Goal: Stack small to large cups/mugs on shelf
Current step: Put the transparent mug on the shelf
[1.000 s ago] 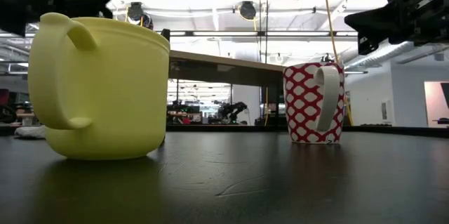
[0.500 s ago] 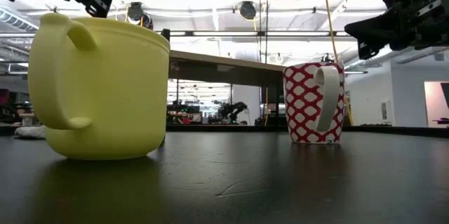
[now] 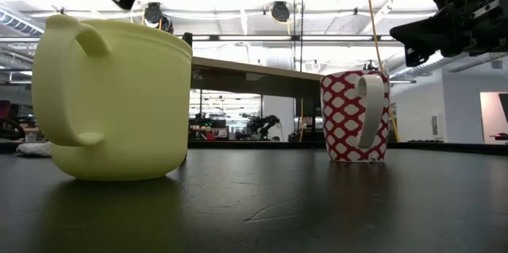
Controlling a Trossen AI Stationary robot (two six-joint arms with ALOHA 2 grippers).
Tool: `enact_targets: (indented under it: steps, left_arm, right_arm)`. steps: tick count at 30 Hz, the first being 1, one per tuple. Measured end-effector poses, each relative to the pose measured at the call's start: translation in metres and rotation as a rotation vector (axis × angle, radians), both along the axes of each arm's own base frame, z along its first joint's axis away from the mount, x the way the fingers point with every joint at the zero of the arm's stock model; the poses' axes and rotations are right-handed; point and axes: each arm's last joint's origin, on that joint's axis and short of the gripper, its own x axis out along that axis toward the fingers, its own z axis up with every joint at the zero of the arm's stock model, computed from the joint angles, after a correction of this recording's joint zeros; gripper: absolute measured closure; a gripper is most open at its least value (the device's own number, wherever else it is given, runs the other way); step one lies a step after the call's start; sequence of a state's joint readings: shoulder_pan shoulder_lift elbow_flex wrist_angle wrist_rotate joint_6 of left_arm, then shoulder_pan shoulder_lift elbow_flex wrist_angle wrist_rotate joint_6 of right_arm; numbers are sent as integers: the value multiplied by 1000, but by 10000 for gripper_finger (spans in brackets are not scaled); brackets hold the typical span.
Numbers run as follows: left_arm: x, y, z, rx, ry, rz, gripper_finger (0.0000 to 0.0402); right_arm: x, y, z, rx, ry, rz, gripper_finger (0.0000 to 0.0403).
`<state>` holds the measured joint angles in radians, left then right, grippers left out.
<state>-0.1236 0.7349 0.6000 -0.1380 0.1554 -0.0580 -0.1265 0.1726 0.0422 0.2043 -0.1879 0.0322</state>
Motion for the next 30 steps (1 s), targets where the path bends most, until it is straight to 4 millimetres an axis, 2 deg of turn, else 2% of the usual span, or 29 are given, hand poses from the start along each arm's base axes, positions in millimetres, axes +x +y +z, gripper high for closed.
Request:
enact_targets:
  steps: [7,22,30]
  left_arm:
    - [14,-9,-3,54,106,-49,401]
    - [32,-11,-21,28,476,44,401]
    - [45,-14,-24,26,564,71,401]
  right_arm:
    - [0,0,0,0,0,0,403]
    - [0,0,0,1,3,0,403]
    - [0,0,-4,5,41,0,403]
